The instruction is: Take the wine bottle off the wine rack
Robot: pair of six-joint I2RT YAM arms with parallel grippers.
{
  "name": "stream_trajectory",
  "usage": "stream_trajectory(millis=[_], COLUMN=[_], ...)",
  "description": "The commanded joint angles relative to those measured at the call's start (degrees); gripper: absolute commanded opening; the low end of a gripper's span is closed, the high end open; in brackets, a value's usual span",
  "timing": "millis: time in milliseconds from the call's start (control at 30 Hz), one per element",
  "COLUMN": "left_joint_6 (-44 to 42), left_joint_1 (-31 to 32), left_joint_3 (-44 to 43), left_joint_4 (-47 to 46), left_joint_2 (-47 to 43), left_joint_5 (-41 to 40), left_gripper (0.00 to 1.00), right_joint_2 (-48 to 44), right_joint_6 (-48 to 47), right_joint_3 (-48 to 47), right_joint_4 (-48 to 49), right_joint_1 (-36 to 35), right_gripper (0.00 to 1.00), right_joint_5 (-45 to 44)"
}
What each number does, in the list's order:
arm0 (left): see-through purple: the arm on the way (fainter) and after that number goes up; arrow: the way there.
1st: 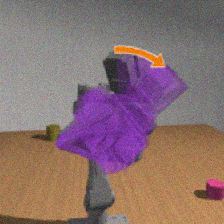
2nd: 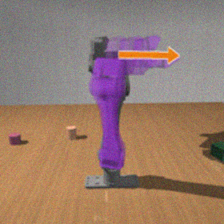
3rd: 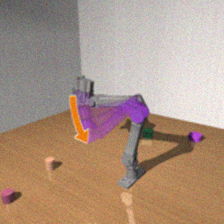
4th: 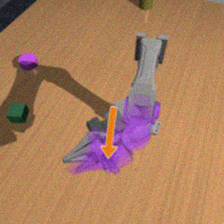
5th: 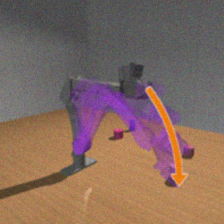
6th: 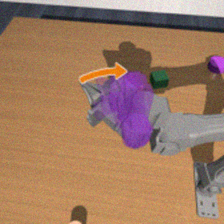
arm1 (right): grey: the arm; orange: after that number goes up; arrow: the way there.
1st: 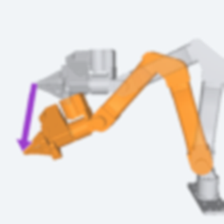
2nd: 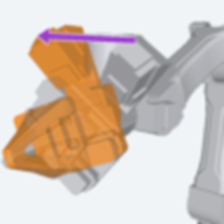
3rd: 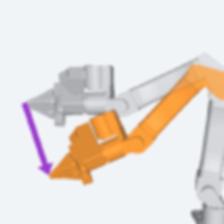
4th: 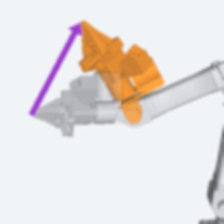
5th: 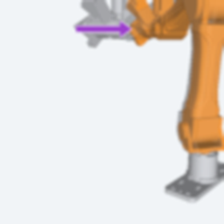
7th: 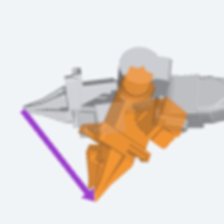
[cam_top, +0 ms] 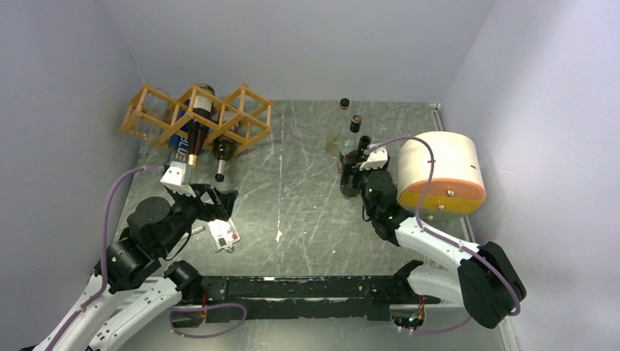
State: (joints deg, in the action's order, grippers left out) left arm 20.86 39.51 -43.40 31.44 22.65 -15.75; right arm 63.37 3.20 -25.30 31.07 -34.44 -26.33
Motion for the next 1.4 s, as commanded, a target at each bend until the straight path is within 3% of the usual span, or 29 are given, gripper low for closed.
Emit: stream_trajectory(millis=[0, 200, 567, 833, 1133, 1367], left_joint_6=[-1.79, -1.79, -1.75, -1.36, -1.09, -1.18], left_joint_1=[0.29, 0.27, 0.23, 0.22, 0.28, 0.25], left_joint_3=[0.11, 0.00, 0.14, 0.09, 0.15, 0.01], left_joint_4=[-2.87, -2.72, -2.55, -2.28, -2.02, -1.63], left_joint_2=[-0.12, -0.15, -1.08, -1.51, -1.36, 0.81], left_joint_5=[-0.88, -1.04, -1.73, -2.66, -2.97, -3.85], left_gripper=[0.98, 0.98, 0.97, 0.97, 0.97, 0.99], right_joint_2=[0.39, 1.54, 0.85, -0.79, -10.58, -20.61], right_joint_6=[-0.38, -0.37, 0.09, 1.36, 4.29, 8.40], right_joint_3=[-1.56, 0.16, 0.63, -0.57, -5.01, -9.21], right_joint_4=[11.49, 11.82, 7.77, 1.79, -16.96, -33.08], right_joint_1=[1.36, 1.95, 2.09, 2.05, 2.09, 2.05], right_gripper=[0.00, 0.00, 0.49, 0.97, 1.00, 1.00], right_joint_5=[-0.38, -0.54, 0.14, 1.37, 2.32, 9.22])
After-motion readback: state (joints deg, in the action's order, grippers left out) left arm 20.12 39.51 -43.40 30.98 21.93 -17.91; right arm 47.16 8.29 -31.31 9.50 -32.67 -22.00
